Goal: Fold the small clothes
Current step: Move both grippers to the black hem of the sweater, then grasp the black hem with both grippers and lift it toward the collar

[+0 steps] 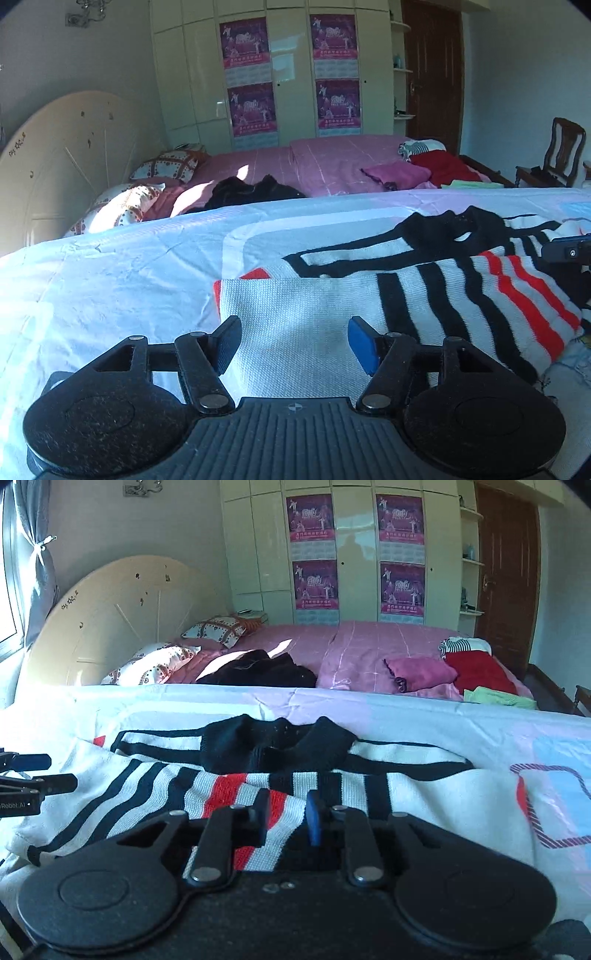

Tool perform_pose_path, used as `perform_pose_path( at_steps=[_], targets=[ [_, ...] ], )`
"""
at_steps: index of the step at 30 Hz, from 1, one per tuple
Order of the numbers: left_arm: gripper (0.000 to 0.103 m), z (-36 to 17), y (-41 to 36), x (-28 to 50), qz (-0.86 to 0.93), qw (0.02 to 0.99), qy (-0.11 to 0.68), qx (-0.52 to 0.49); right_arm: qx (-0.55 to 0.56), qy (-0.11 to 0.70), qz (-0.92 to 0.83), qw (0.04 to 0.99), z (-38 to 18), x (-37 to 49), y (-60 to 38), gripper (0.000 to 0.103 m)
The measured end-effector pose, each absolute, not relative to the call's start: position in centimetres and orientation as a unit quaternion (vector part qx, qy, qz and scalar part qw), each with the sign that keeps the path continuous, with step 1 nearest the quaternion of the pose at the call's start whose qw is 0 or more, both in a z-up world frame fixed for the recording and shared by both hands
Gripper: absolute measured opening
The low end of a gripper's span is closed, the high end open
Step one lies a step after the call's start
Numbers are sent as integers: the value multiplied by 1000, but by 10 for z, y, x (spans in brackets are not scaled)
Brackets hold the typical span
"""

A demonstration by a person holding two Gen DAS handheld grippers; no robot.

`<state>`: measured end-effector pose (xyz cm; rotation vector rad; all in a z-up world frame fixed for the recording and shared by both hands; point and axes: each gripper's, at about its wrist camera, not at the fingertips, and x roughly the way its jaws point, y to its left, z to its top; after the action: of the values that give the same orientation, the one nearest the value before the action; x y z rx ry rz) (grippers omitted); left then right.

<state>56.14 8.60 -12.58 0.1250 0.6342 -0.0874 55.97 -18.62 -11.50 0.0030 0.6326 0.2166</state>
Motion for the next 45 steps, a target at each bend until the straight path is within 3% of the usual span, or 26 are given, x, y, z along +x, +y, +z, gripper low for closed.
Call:
perform_pose_path(
  at_steps=[4,5,12,15,22,30,32,37,45],
  targets=[
    [71,-150,79,557,-38,937,335,88,-23,339,92,936,-140,558,-192,20],
    [78,-153,80,553,-31,942,322,86,-26,337,94,937,-140,556,-192,20],
    [78,-133,81,533,-27,944,316,92,-39,301,109,947,-113,530,-190,23],
    [78,-146,75,535,-21,937,333,102,-49,351,99,930,-137,543,-190,25],
    [78,-137,70,527,-12,935,339,105,-44,334,103,936,-117,522,-203,31],
    [78,-134,100,442,-30,912,408,37,33,349,112,930,-105,438,-287,36],
    [66,-139,108,407,-39,904,426,9,62,370,121,919,-113,410,-314,37],
    [54,-138,129,333,-59,890,443,-92,161,408,145,887,-132,338,-361,35],
    [54,-152,126,278,-152,853,454,-210,271,435,134,848,-138,238,-377,37]
  ],
)
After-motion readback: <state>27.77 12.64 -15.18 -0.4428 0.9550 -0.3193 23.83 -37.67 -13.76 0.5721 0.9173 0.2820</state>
